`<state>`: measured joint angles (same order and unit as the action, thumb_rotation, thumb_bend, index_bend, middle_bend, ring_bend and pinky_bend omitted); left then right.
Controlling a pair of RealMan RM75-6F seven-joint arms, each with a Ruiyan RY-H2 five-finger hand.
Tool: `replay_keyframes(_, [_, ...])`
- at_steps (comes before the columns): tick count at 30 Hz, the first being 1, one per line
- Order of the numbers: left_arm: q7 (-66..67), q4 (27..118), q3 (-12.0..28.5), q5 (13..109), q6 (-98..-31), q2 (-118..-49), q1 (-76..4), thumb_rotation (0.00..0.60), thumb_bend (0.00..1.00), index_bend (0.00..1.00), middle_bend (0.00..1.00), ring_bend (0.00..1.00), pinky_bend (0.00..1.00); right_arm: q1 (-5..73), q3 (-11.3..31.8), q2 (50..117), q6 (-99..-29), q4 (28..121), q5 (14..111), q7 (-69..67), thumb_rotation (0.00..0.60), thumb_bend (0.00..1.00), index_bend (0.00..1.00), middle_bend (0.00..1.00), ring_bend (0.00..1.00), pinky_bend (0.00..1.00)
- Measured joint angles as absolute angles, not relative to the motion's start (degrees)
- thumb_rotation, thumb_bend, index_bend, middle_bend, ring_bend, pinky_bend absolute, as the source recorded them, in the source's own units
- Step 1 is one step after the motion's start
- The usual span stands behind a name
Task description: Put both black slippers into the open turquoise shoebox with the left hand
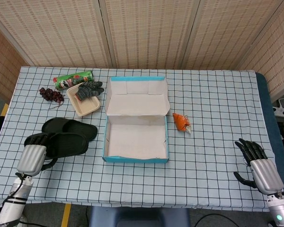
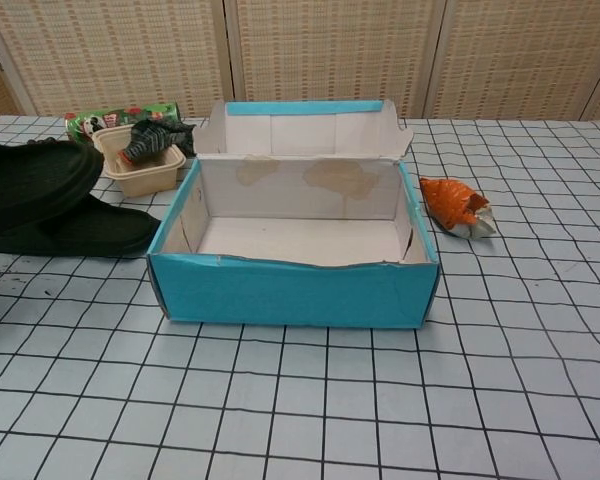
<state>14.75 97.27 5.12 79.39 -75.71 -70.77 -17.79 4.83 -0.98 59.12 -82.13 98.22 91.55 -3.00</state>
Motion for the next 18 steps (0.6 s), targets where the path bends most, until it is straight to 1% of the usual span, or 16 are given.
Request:
replay_keyframes(4, [17.4,101.9,7.0,79.1,-73.2,-70.0,-20.9,0.600,0.48,0.66,0.73,0.62,0.43,4.9,-1.0,59.2,-81.9,98.2,91.4,-3.0,0.600,0.17,0.00,0.00,0.00,0.00])
replay_keyframes(8, [22.4,104.6,8.8,77.6,-70.2,-71.1,-24.4,0.600,0.48,0.66,0.74,0.62,0.49,5.0,-0.8,59.2,-81.6,98.3,91.0,-3.1,0.600,0.17,0.00,0.00,0.00,0.00])
replay_keyframes(13, [30.6,107.5,11.9,72.0,-65.7,-75.9,-30.8,0.600,0.48,0.66,0.74,0.62,0.52,5.3,-0.7,59.1,-80.9,98.1,90.3,-4.0,0.600,0.17,0.00,0.00,0.00,0.00])
replay_keyframes(18, [38.4,108.9,14.6,65.1,-63.3,-80.2,-36.3,0.600,0.48,0.66,0.74,0.62,0.55,5.5,-0.5,58.7,-80.6,97.7,90.0,-5.4,0.600,0.17,0.00,0.00,0.00,0.00])
